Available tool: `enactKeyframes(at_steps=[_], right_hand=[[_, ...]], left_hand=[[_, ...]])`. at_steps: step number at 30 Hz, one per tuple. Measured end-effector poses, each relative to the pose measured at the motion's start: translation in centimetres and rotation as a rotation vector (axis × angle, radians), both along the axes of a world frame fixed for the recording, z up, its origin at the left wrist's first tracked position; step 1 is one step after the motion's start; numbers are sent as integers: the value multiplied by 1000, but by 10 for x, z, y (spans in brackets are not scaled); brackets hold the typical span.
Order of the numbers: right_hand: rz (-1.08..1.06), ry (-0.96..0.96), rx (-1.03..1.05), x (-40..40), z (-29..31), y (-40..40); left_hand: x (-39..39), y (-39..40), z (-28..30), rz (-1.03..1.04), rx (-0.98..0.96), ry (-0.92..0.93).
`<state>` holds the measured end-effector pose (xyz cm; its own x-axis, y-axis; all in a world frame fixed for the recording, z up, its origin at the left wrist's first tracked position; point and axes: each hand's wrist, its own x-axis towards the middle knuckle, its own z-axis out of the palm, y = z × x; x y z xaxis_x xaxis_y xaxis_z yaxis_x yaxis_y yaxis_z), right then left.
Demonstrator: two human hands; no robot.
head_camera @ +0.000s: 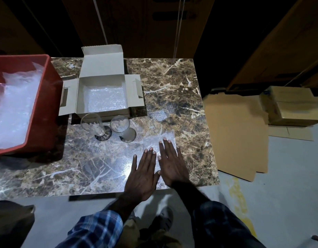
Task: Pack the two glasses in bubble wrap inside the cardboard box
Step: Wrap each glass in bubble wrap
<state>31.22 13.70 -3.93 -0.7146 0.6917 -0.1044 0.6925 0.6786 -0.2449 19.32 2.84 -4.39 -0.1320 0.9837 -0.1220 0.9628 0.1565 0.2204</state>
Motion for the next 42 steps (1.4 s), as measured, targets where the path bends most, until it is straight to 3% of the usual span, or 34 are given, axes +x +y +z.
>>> enactKeyframes(at_steps=[7,15,21,25,32,39,42], right_hand=[[-143,-42,-2,13,0,10],[25,-44,23,5,11,20],[-88,-70,13,16,10,26],[-53,5,51,16,19,19],[-8,292,242,-17,31,-37],[-68,-39,20,-25,36,-46],[-45,-69,24,-27,37,-48]], left_hand=[[-6,-1,6,-1,-14,-19],[-32,24,12,-84,31,-20],[-39,22,11,-53,-21,-29],[-46,20,16,-80,78,-35],[-76,39,19,-326,152,-42],[-89,44,25,-445,94,36],[-94,44,24,-465,132,56]])
